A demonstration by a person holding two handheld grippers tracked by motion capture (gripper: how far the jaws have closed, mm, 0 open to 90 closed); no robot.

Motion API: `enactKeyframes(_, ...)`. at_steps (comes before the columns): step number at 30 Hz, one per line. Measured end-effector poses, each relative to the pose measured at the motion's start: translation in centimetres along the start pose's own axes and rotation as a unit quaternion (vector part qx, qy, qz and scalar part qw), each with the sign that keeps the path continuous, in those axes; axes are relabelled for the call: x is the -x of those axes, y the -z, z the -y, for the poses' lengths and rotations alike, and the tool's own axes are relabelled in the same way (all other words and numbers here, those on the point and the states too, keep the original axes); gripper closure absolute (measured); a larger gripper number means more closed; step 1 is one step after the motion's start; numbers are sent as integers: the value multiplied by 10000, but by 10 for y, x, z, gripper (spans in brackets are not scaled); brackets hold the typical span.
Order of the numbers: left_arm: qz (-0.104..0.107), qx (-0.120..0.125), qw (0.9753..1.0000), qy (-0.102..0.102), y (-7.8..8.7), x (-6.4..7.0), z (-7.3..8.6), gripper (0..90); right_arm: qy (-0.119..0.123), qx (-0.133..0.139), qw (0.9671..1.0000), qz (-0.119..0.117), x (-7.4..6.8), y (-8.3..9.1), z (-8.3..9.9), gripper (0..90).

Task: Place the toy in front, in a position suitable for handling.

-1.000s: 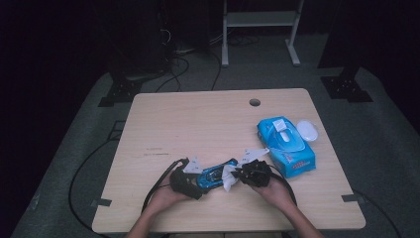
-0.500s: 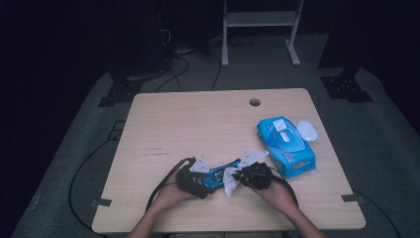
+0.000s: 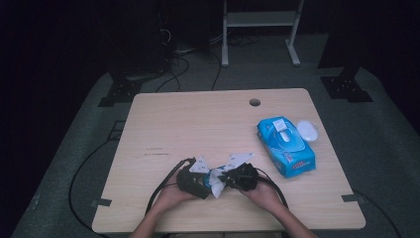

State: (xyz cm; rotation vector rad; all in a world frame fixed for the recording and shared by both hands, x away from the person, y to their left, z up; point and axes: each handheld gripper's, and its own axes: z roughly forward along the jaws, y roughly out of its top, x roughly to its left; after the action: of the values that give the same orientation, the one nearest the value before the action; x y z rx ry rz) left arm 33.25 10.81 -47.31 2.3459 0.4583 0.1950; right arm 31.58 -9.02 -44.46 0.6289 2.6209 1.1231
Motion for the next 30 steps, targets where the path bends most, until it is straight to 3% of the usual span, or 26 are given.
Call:
enactKeyframes(2, -19, 9, 10000, -19, 1, 1, -1, 240, 44, -9, 10000, -25, -4, -5, -3, 843)
enactKeyframes(4, -43, -41, 10000, -67, 0, 2, 0, 240, 284, -59, 9996, 11, -9, -9, -6, 843)
enactKeyframes(6, -48, 6, 10000, -80, 0, 2, 0, 241, 307, -114, 9994, 67, -8, -7, -5, 843)
enactKeyframes(11, -46, 29, 10000, -75, -1, 3, 1, 241, 9, -40, 9995, 305, 8, 7, 3, 844)
enactKeyframes(14, -61, 46, 9999, -65, -1, 3, 1, 241, 5, -25, 9996, 265, 5, 4, 1, 844)
enactKeyframes(16, -59, 33, 9999, -74, -1, 3, 1, 241, 40, -43, 10000, 47, -3, -5, -3, 844)
enactKeyframes(20, -63, 81, 9999, -44, -1, 3, 2, 241, 300, -106, 9995, -70, -12, -22, -12, 843)
enactKeyframes(22, -57, 64, 9999, -70, -1, 2, 2, 241, 304, -123, 9994, -56, -9, -25, -16, 844)
enactKeyframes(24, 22, 81, 10000, 11, -2, 1, 3, 240, 390, -169, 9990, 136, -4, -23, -18, 844)
enactKeyframes(26, 4, 115, 9999, 33, -2, 1, 4, 241, 249, -193, 9993, 211, 3, -19, -17, 844)
enactKeyframes(28, -10, 107, 9999, 11, -2, 1, 3, 241, 18, -171, 9998, 103, 8, -16, -16, 844)
enactKeyframes(30, -8, 74, 10000, -22, -2, 1, 3, 241, 80, -177, 9998, -73, 3, -18, -16, 843)
